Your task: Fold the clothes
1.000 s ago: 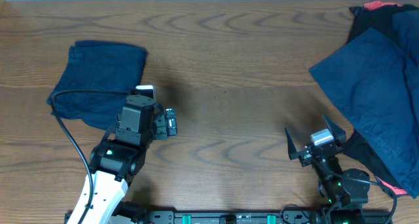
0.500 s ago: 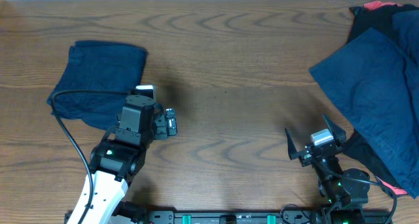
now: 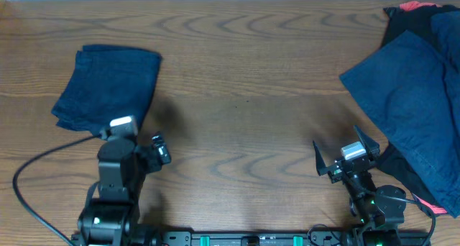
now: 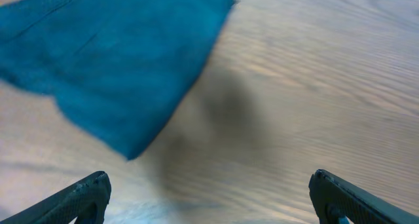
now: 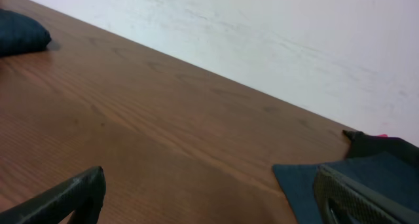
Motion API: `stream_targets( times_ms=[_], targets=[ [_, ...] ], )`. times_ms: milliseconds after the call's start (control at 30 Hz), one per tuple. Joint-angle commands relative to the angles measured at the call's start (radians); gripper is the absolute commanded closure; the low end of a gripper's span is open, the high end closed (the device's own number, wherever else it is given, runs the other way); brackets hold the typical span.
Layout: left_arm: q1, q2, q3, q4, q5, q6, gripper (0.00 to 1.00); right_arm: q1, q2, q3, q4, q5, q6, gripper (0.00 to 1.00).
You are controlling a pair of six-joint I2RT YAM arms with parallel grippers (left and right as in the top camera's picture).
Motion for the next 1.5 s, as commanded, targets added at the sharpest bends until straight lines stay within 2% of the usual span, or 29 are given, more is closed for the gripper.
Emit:
stream_targets(
  times_ms=[0, 467, 733, 833, 933, 1467],
  targets=[
    [0.050, -0.060, -0.078, 0.041, 0.023, 0.013, 0.02, 0.014, -0.011, -0.002, -0.003, -0.012, -0.014, 0.01],
    [0.050, -0.396, -0.515, 0.707, 0.042, 0.052, 0.02, 0.014, -0.011, -0.002, -0.003, -0.012, -0.014, 0.01],
    [0.049, -0.477, -0.521, 0.734, 0.113, 0.275, 0.02, 0.014, -0.011, -0.002, -0.003, -0.012, -0.014, 0.01],
    [0.049, -0.506, -0.521, 0.652, 0.111, 0.280, 0.02, 0.014, -0.011, -0.002, -0.003, -0.012, -0.014, 0.01],
    [0.049, -0.579, -0.521, 0.489, 0.109, 0.279, 0.02, 0.014, -0.011, -0.002, -0.003, -0.012, -0.014, 0.01],
    [0.049, -0.571, -0.521, 0.489, 0.109, 0.279, 0.02, 0.014, -0.011, -0.002, -0.003, -0.012, -0.014, 0.01]
  ],
)
